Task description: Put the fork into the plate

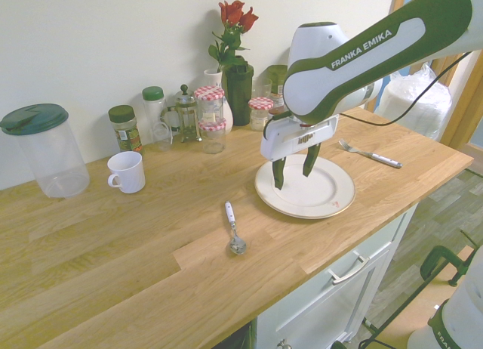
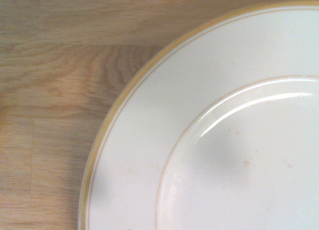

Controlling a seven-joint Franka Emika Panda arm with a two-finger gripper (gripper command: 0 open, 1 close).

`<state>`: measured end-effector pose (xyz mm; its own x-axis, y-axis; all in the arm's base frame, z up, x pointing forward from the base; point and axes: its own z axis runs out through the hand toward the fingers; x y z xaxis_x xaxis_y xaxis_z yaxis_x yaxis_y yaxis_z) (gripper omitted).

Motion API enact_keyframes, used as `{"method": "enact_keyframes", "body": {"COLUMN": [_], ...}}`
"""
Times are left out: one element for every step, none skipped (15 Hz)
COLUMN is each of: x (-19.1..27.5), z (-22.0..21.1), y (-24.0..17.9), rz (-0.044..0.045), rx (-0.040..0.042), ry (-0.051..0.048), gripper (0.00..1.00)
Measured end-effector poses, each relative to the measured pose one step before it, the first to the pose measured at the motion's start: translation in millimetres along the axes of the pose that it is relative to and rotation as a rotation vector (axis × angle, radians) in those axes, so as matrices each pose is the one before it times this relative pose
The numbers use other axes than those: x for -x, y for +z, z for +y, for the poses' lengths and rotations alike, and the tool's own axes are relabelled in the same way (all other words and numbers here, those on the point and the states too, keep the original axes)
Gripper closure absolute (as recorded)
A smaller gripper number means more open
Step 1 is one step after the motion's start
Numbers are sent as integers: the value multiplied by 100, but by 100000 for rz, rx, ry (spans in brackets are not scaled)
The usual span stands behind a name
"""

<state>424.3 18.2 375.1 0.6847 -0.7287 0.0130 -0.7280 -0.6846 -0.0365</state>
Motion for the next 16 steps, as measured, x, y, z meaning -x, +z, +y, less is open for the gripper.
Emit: {"method": "enact_keyframes", "body": {"x": [-2,-47,-154,-161,-204,-211,-198,-199,-205,-299,-477,-702,-796,-792,-785,-696], "z": [-1,54,270,564,954,1087,1072,1097,1250,1415,1596,1672,1545,1375,1139,906], "y": [54,-1,-72,-51,-69,-198,-267,-398,-458,-557,-704,-842,-871,-694,-494,-370], "rz": [-90,-6,270,549,495,719,896,1113,1035,1186,1437,1189,872,391,-129,46], "rx": [85,-53,-476,-594,-381,-284,-342,-910,-1024,-1137,-1347,-1155,-1163,-782,-366,-495], "ry": [3,1,122,-278,-628,-487,-457,-335,-245,-321,93,674,935,1015,747,508], "gripper": [0,0,0,0,0,0,0,0,0,0,0,0,0,0,0,0]}}
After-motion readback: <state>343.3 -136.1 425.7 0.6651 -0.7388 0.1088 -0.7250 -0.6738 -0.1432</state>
